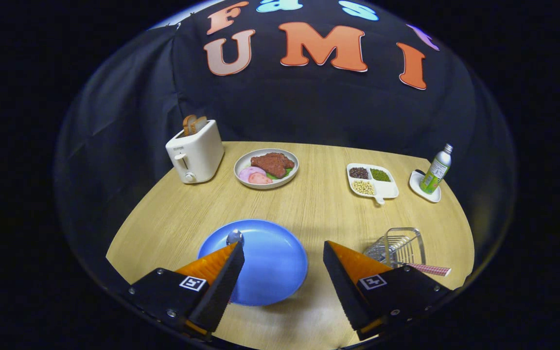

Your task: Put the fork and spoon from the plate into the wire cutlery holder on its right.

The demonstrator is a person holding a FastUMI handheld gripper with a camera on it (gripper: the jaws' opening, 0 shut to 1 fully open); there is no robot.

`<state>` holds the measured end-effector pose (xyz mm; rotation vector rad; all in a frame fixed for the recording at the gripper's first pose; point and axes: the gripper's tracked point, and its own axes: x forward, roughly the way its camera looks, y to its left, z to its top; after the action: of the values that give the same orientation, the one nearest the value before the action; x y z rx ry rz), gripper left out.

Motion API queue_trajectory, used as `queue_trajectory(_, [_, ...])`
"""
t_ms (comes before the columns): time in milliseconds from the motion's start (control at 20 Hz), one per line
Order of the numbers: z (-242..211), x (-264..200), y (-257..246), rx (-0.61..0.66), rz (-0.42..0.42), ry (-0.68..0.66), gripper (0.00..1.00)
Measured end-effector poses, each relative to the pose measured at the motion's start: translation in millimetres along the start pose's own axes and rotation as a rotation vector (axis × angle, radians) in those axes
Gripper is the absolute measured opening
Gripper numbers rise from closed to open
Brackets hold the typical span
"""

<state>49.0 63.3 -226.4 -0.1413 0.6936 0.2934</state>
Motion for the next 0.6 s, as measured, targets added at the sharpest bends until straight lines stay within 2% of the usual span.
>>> queue_trajectory(200, [-16.1, 13.6, 31.2, 0.012, 0.035, -0.006, 0.98])
queue_trajectory(600, [-62.2, 38.2, 59.6, -0.018, 0.066, 0.055, 0.97])
